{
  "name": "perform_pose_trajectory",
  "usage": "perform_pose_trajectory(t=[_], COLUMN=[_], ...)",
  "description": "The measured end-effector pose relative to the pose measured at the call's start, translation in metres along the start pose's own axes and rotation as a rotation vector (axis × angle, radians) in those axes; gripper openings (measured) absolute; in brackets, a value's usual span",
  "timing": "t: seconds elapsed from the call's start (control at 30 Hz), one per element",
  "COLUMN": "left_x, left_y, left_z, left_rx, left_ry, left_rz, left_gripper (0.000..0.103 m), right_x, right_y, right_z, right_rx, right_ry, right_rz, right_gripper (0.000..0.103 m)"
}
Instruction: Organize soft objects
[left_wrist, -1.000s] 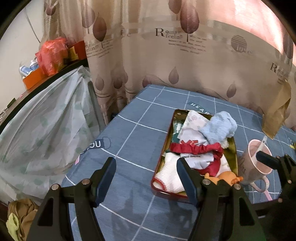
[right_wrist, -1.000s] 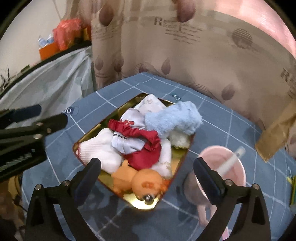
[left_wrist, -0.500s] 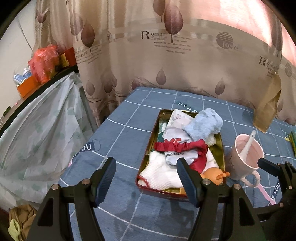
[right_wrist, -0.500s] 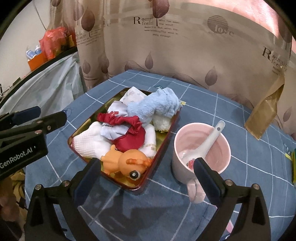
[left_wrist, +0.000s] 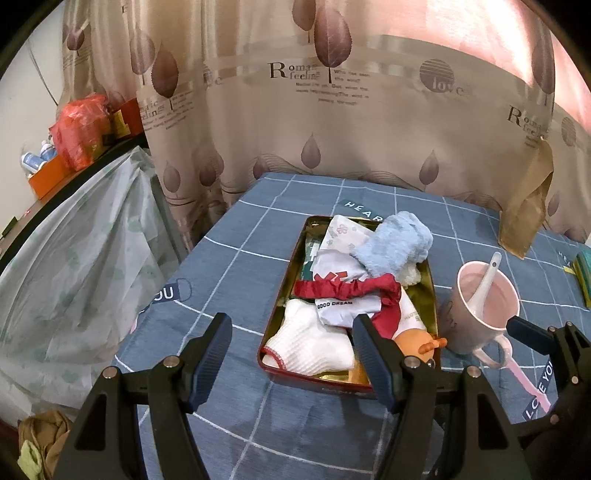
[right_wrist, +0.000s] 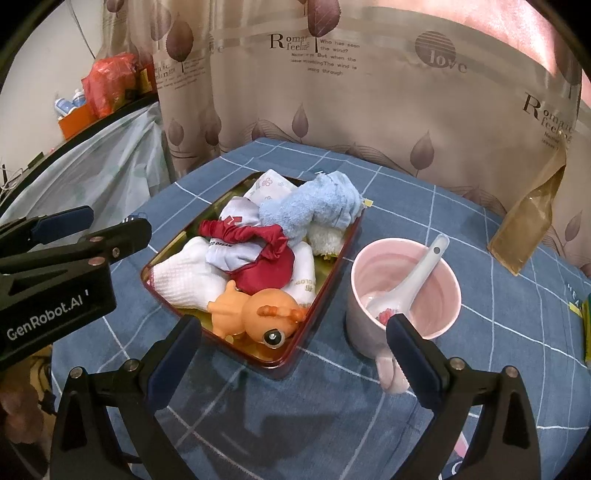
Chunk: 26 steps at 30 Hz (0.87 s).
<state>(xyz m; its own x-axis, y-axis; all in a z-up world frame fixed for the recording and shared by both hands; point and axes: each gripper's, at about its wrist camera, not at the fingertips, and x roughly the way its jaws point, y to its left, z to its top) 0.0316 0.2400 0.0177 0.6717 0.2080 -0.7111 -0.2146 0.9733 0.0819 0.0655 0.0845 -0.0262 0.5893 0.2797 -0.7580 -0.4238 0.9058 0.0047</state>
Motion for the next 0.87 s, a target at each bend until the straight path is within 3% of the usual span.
perform_pose_trajectory(t=[0.87], left_x=[-0.0020], left_y=[-0.0075], left_z=[-0.0016], left_rx=[0.018], left_ry=[-0.005], left_rz=[-0.014], left_gripper=[0.070], right_x=[-0.0021], right_y=[0.0001], right_z=[-0.0060], right_rx=[0.002], right_ry=[0.001], right_rz=[0.005], right_gripper=[0.099])
